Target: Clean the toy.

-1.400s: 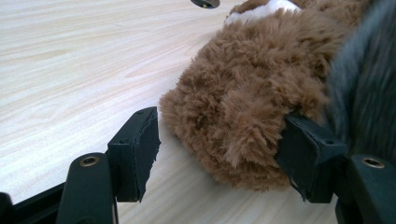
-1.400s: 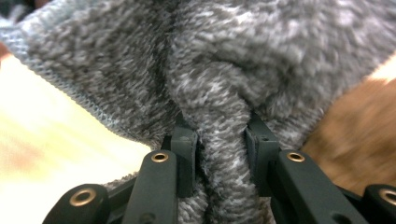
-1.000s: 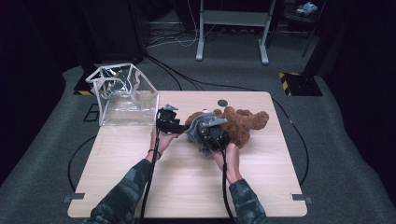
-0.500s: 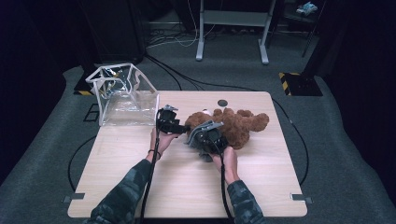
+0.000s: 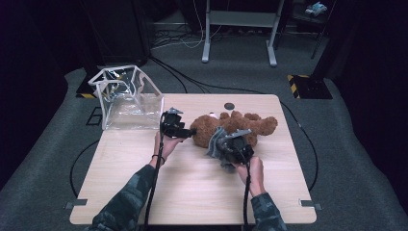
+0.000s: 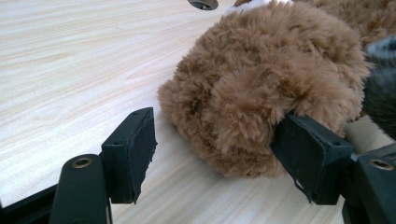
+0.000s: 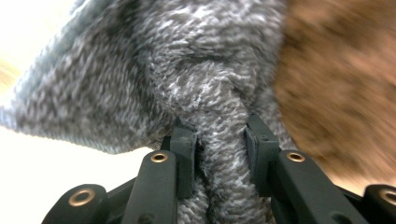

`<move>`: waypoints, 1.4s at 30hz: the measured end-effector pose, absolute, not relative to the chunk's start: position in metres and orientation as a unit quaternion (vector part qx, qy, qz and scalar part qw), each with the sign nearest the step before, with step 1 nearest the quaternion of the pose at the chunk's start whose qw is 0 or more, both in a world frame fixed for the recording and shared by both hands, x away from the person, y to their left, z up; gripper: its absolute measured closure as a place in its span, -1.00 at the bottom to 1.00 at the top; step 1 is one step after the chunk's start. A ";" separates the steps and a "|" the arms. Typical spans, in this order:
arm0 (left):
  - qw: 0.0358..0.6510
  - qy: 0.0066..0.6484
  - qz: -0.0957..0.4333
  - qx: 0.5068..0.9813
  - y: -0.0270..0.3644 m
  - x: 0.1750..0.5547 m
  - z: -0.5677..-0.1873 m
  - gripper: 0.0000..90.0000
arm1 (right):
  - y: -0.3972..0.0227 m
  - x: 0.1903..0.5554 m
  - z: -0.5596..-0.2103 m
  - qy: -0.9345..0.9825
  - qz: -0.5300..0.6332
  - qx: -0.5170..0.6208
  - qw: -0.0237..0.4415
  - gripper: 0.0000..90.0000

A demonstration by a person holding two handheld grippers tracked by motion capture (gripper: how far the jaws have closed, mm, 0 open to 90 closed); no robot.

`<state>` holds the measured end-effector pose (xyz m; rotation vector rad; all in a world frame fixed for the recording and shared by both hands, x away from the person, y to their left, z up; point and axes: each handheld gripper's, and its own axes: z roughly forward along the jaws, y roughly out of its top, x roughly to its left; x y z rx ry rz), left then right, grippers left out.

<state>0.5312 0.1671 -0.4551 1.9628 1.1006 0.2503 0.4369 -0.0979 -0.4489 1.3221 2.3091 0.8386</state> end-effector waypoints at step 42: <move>0.432 0.436 0.106 0.782 0.172 0.525 -0.450 -0.51 | -0.243 0.423 -0.444 0.729 0.277 0.599 0.182 -0.70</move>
